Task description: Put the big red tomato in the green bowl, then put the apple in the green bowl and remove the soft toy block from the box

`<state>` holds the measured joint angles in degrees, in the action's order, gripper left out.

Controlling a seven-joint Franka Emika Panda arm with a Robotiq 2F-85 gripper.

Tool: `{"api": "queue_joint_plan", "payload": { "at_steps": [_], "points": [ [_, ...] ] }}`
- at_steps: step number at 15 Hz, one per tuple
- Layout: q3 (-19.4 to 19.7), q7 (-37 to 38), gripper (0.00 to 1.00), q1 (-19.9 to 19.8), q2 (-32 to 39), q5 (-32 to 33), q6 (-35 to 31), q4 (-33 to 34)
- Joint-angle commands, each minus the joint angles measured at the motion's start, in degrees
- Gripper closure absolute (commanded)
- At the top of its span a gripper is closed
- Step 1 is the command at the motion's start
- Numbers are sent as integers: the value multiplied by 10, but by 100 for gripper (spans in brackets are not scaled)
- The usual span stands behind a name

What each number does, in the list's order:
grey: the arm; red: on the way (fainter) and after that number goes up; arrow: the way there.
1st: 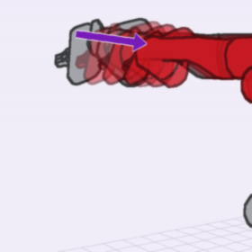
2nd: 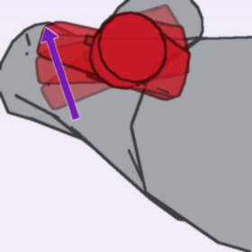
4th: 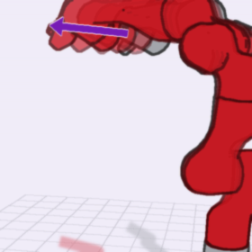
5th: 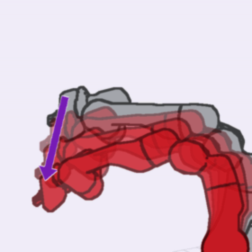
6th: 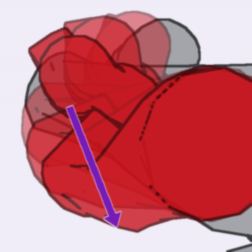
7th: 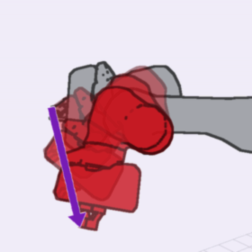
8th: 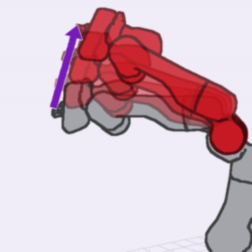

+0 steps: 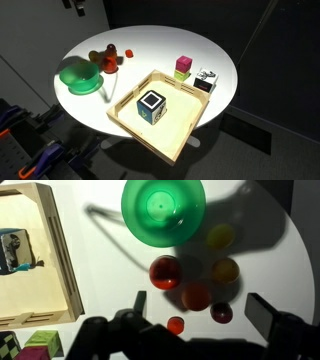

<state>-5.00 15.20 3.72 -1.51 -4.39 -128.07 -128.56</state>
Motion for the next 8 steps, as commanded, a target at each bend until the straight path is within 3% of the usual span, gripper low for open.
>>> {"api": "queue_joint_plan", "payload": {
  "at_steps": [1, 8],
  "points": [
    [9, -3, 0, -3, 49, 28, -31, 28],
    [30, -6, 0, -1, 127, 53, -44, 71]
  ]
}}
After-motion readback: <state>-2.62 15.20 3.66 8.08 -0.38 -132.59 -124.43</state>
